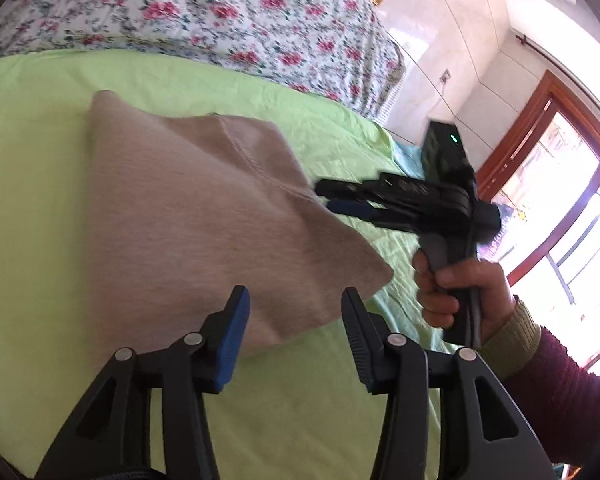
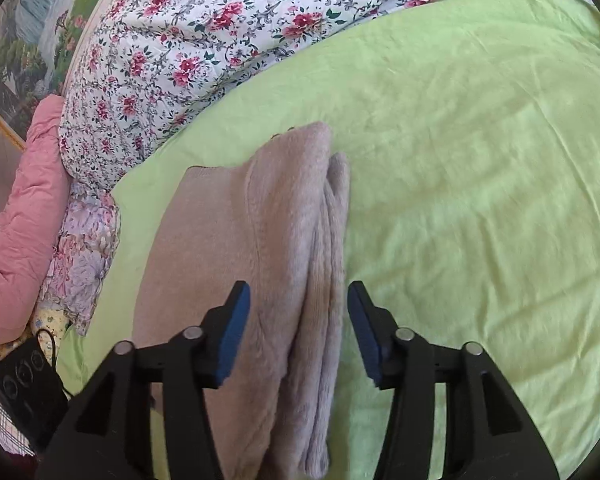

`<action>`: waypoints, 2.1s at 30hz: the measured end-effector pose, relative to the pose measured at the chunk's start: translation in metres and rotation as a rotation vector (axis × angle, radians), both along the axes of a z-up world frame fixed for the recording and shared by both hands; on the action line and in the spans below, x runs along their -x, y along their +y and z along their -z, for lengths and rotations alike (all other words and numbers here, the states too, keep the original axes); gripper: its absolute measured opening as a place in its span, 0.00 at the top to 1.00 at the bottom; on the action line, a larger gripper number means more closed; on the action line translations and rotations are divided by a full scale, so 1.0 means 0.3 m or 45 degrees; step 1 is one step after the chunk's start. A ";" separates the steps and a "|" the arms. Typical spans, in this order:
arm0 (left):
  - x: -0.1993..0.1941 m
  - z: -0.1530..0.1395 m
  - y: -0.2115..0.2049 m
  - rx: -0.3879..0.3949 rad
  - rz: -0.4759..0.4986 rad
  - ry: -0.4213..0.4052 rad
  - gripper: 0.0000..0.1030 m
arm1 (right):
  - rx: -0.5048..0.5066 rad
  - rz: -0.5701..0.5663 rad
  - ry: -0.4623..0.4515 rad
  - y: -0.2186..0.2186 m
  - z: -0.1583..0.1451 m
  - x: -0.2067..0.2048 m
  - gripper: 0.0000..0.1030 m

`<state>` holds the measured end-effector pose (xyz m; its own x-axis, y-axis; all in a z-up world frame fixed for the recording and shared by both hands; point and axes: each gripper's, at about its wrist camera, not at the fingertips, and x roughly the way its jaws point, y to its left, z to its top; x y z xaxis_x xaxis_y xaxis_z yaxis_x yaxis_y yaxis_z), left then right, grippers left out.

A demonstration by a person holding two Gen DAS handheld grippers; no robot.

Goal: Fold small clothes

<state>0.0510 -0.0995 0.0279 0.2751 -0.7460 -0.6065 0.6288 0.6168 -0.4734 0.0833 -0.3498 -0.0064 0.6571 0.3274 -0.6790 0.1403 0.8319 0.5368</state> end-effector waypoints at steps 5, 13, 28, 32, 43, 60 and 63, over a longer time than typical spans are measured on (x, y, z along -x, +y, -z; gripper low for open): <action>-0.082 -0.024 0.100 -0.017 -0.145 0.000 0.39 | -0.016 0.005 -0.001 -0.004 -0.002 0.037 0.42; -0.309 0.036 0.097 -0.091 -0.286 0.125 0.24 | -0.047 -0.033 0.031 0.011 0.041 -0.015 0.38; -0.531 0.267 0.085 0.145 -0.206 0.438 0.42 | -0.205 -0.082 0.087 -0.003 0.153 -0.160 0.40; -0.510 0.246 0.104 0.195 -0.189 0.414 0.52 | -0.304 -0.122 0.089 0.026 0.164 -0.168 0.68; -0.208 0.052 0.414 0.180 -0.249 0.259 0.53 | -0.316 -0.346 -0.090 0.305 0.015 -0.003 0.71; -0.104 0.114 0.544 -0.021 -0.405 0.222 0.44 | -0.073 -0.368 0.101 0.473 0.091 -0.012 0.53; -0.115 0.057 0.564 -0.059 -0.469 0.144 0.44 | -0.046 -0.329 0.070 0.447 0.057 -0.010 0.53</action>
